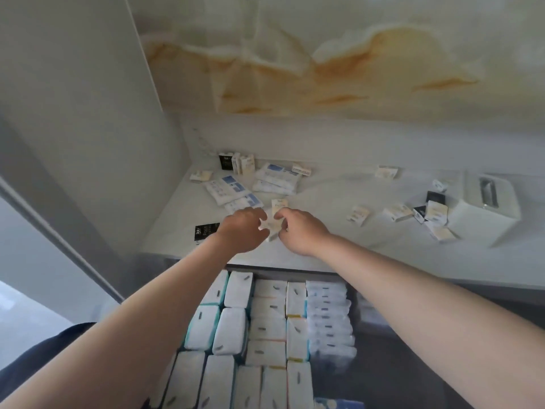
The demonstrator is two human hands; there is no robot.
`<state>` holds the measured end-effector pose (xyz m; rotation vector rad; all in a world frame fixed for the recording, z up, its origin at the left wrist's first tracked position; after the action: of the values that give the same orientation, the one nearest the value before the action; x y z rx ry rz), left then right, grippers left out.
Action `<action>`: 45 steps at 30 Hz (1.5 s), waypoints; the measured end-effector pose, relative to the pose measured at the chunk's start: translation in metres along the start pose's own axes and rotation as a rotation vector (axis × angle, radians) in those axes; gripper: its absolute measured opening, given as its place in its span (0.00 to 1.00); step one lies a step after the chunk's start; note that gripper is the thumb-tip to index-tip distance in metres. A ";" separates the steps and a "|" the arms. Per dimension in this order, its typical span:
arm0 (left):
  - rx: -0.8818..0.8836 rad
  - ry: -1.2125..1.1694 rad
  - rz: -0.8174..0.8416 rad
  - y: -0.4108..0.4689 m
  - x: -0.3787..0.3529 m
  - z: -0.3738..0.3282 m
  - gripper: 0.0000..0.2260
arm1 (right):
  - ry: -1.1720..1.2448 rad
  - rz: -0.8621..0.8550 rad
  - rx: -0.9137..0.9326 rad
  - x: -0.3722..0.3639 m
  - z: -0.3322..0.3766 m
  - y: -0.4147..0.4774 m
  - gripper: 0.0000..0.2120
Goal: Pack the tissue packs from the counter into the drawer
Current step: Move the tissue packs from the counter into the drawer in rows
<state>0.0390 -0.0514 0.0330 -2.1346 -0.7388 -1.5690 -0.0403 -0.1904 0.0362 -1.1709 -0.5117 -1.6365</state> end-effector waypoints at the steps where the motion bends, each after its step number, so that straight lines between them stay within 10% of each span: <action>1: 0.021 0.010 -0.007 0.004 0.003 0.013 0.18 | -0.011 0.012 0.004 -0.002 0.007 0.011 0.21; 8: 0.192 -0.039 -0.098 0.028 0.006 0.099 0.21 | -0.132 0.014 0.036 -0.024 0.057 0.087 0.25; 16: 0.192 -0.216 0.053 0.045 -0.012 0.137 0.36 | -0.259 0.245 -0.009 -0.050 0.079 0.143 0.55; 33: 0.014 -0.274 -0.164 0.045 0.013 0.122 0.32 | 0.293 -0.014 0.156 -0.028 0.053 0.132 0.06; 45: 0.225 -1.069 -0.411 0.047 0.056 0.101 0.12 | 0.790 0.185 -0.122 0.011 0.058 0.115 0.23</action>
<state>0.1573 -0.0183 0.0562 -2.6547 -1.6479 -0.2901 0.0880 -0.1956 0.0481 -0.5471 0.1963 -1.8145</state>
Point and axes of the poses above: each hand's wrist, its own y-axis towards the middle knuckle, its own x-axis out of the back of the hand, z = x × y, the point moved 2 cm from there along y, towards the middle knuckle, and after that the axes turned 13 degrees about -x, right-handed, at the moved point
